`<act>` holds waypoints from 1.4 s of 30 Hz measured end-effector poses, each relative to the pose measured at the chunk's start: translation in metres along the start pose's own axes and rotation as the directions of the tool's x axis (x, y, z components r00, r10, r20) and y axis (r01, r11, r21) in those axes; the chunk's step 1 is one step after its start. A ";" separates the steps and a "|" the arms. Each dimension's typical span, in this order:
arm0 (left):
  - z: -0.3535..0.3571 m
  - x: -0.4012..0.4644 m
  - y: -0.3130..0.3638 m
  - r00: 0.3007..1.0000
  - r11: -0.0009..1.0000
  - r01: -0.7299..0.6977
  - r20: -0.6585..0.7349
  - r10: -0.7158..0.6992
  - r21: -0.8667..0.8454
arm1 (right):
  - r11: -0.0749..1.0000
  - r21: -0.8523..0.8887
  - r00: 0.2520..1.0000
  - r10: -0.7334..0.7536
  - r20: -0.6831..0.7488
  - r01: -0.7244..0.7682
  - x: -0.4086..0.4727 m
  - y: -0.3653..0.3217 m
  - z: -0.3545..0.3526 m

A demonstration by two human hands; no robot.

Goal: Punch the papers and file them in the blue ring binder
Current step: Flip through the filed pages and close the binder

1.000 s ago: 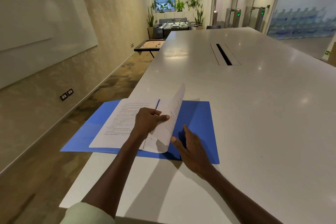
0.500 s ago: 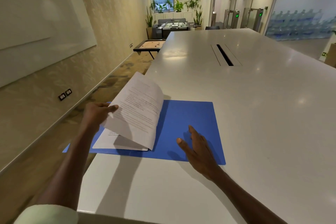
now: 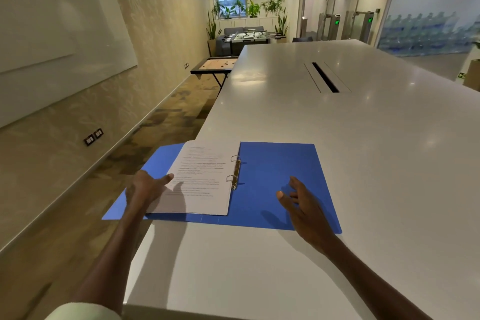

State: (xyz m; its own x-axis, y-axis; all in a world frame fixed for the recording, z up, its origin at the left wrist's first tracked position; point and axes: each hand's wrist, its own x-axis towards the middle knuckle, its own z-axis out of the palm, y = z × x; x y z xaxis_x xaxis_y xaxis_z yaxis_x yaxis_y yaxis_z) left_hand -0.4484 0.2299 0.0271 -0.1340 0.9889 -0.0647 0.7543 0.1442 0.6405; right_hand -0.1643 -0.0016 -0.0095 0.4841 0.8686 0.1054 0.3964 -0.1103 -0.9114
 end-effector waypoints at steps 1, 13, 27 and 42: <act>0.004 -0.001 0.001 1.000 0.999 -0.014 0.028 0.013 0.042 | 1.000 0.011 1.000 0.007 -0.006 -0.007 0.001 0.000 0.000; 0.025 -0.023 0.026 0.981 0.945 -0.035 0.190 -0.028 0.324 | 1.000 0.027 0.999 0.017 -0.051 -0.016 0.004 0.000 0.001; 0.005 -0.007 0.021 0.968 0.987 -0.068 0.247 0.030 0.145 | 1.000 0.020 0.998 -0.009 -0.057 0.011 0.004 0.002 0.002; -0.050 -0.007 0.068 0.885 0.889 0.022 0.423 0.196 -0.458 | 1.000 0.019 0.998 0.005 -0.057 -0.004 0.005 0.001 0.000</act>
State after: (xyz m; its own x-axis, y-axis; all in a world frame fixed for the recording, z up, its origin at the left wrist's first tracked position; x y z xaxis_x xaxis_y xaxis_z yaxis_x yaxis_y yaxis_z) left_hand -0.4284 0.2309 0.1097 0.3004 0.9190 -0.2554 0.3730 0.1332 0.9182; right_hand -0.1614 0.0027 -0.0101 0.5300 0.8389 0.1237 0.3795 -0.1043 -0.9193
